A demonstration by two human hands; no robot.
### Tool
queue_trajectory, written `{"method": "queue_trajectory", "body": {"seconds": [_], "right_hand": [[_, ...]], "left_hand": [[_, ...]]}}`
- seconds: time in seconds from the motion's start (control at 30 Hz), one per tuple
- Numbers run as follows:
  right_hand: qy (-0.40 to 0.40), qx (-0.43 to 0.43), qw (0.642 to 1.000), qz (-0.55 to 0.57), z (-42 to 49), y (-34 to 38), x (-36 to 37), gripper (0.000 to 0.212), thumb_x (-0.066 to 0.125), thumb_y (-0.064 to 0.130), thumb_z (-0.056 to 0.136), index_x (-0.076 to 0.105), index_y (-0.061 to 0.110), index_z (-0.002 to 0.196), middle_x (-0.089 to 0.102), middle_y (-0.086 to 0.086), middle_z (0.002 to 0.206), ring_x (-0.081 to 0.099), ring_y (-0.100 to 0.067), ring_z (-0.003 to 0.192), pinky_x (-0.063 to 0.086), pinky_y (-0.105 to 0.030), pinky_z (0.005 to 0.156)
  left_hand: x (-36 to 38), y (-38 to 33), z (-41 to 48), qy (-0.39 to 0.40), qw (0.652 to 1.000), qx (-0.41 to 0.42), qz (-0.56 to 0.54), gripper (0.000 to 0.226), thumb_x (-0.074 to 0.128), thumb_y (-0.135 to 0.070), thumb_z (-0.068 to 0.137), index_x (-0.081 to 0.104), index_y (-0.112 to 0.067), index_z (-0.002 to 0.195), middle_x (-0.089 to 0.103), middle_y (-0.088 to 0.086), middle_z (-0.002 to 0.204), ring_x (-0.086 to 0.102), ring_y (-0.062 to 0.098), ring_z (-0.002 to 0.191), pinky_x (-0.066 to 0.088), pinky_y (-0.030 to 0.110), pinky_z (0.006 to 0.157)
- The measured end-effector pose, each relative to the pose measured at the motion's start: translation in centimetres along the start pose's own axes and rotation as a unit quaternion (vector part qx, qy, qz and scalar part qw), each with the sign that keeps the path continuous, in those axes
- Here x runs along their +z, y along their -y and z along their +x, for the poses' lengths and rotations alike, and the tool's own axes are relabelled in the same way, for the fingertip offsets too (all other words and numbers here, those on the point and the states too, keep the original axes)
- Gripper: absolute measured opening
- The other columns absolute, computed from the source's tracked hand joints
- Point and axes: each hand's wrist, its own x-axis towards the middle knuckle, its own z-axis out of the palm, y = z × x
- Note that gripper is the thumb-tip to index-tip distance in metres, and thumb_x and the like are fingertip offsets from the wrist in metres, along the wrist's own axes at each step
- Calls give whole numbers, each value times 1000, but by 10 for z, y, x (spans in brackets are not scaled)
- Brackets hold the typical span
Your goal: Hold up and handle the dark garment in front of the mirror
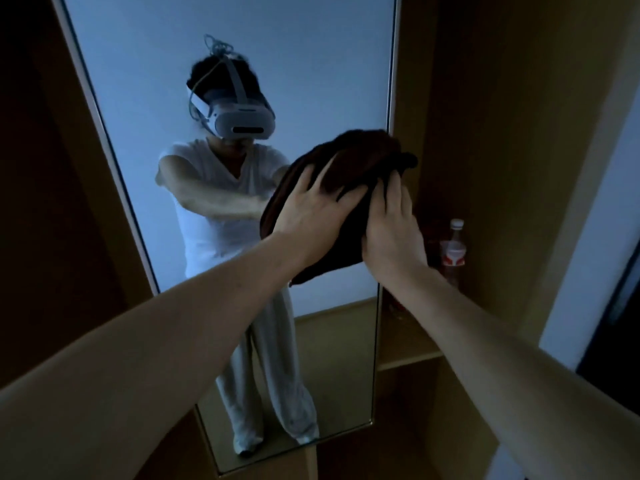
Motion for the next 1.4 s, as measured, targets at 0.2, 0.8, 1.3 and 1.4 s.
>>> {"method": "queue_trajectory", "body": {"seconds": [0.2, 0.8, 1.3, 1.4], "right_hand": [[69, 73, 994, 37, -71, -1, 53, 79, 58, 18, 91, 6, 8, 150, 3, -18, 155, 9, -33, 143, 32, -43, 111], [-21, 4, 993, 120, 14, 69, -6, 66, 62, 18, 84, 29, 8, 141, 24, -17, 147, 30, -36, 129, 42, -44, 95], [-97, -210, 970, 78, 46, 160, 12, 57, 54, 9, 82, 43, 5, 138, 35, -21, 145, 29, -40, 135, 30, -50, 109], [-76, -209, 973, 66, 21, 163, 38, 55, 59, 10, 83, 45, 7, 137, 37, -18, 144, 30, -37, 134, 30, -47, 109]], "left_hand": [[63, -29, -60, -11, 997, 78, 0, 52, 42, -25, 87, 44, -16, 138, 45, 17, 142, 29, 37, 138, 23, 54, 113], [4, 60, -59, -127, 991, 8, 36, 47, 45, -16, 86, 54, -10, 132, 52, 21, 135, 47, 37, 128, 38, 52, 102], [-27, 119, -120, -90, 976, -185, -66, 51, 53, -22, 90, 44, -5, 137, 53, 28, 128, 54, 50, 109, 50, 53, 84], [-6, 112, -148, -57, 976, -189, -91, 52, 57, -21, 91, 40, -8, 138, 49, 24, 134, 50, 45, 117, 48, 49, 90]]}}
